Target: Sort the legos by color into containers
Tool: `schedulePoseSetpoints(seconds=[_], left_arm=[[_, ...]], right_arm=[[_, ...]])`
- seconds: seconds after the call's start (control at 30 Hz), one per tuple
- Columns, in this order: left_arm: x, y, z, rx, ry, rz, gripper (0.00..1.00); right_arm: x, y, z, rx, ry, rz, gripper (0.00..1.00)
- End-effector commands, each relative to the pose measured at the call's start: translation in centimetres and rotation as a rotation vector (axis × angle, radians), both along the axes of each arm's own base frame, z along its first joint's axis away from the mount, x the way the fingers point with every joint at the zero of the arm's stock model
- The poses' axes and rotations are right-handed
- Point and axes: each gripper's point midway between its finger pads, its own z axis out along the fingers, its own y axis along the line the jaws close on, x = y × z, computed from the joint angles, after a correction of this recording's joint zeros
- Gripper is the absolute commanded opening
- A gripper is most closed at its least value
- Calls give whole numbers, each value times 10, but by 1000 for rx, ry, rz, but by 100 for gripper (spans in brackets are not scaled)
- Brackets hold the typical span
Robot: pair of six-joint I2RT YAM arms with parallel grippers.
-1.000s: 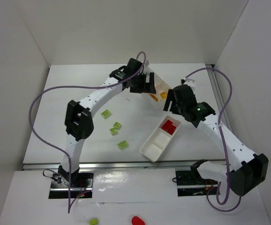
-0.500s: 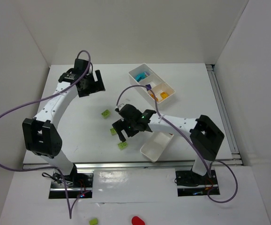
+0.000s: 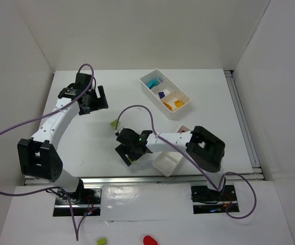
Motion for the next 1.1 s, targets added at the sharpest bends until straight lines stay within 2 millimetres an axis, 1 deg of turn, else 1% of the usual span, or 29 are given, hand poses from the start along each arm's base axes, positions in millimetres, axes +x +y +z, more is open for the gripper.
schedulePoseSetpoints(seconds=[0.0, 0.03, 0.07, 0.1, 0.13, 0.2, 0.23, 0.3, 0.33, 0.37, 0.4, 0.43, 0.47, 0.5, 0.53, 0.57, 0.6, 0.63, 0.67, 0.7, 0.73, 0.77, 0.83, 0.87, 0.9, 0.93, 0.97, 1.0, 1.07], left_arm=[[-7, 7, 3, 25, -21, -9, 100], [-7, 5, 3, 15, -20, -16, 100], [-9, 5, -1, 17, -11, -17, 100], [-7, 3, 4, 6, -31, -22, 100], [-9, 3, 0, 8, -21, -22, 100], [-9, 3, 0, 8, -21, -22, 100], [-10, 4, 0, 13, -21, -29, 100], [-11, 0, 1, 12, -31, -38, 100], [-11, -1, 1, 3, -30, -45, 100], [-11, -3, 1, 2, -30, -59, 100], [-12, -9, 1, -9, -28, -78, 100], [-13, -16, -3, -7, -15, -98, 100], [-12, -22, -3, -7, -14, -112, 100], [-12, -28, -10, -4, 5, -130, 100], [-17, -41, -14, -1, 23, -167, 100], [-18, -47, -18, -5, 33, -175, 100], [-20, -53, -21, -2, 44, -190, 100], [-21, -61, -29, 4, 64, -202, 100], [-22, -65, -34, 1, 78, -204, 100], [-23, -69, -38, 5, 92, -213, 100], [-23, -71, -43, 9, 103, -208, 100], [-22, -76, -51, 4, 120, -202, 100], [-24, -82, -61, 3, 142, -203, 100], [-25, -85, -70, 3, 168, -200, 100], [-25, -85, -75, 7, 181, -200, 100], [-25, -86, -80, 5, 193, -191, 100], [-25, -84, -84, 17, 203, -186, 100], [-29, -87, -95, 23, 234, -187, 100], [-27, -85, -102, 37, 241, -181, 98]], right_arm=[[9, 12, 10, 10, -66, -91, 80], [9, 7, 6, -4, -69, -95, 78], [6, 12, 7, 10, -70, -96, 75], [8, 8, 5, -3, -83, -118, 70], [8, 8, 5, -3, -84, -118, 67], [17, 6, 7, -5, -126, -149, 57], [16, 10, 16, 7, -145, -155, 51], [21, 8, 34, 24, -196, -172, 51], [30, 6, 60, 67, -253, -221, 51], [32, -5, 70, 51, -280, -248, 50], [37, -13, 82, 52, -315, -281, 50], [44, -25, 106, 77, -372, -357, 50], [50, -37, 115, 74, -389, -406, 50], [50, -61, 112, 18, -390, -451, 50], [51, -73, 115, 26, -384, -520, 50], [52, -88, 125, 36, -402, -577, 50], [46, -110, 115, -26, -389, -610, 50], [46, -124, 114, -14, -370, -705, 50], [43, -135, 117, -2, -359, -748, 51], [35, -154, 106, -49, -344, -777, 51], [31, -161, 104, -45, -334, -808, 51], [29, -165, 108, 3, -315, -861, 51], [21, -176, 99, -10, -298, -875, 52], [19, -180, 99, 6, -283, -900, 52], [18, -182, 95, 5, -277, -917, 54], [13, -190, 90, -22, -270, -931, 54], [11, -193, 86, -26, -267, -942, 55], [10, -195, 83, -33, -264, -949, 57], [6, -200, 77, -45, -262, -954, 58]])
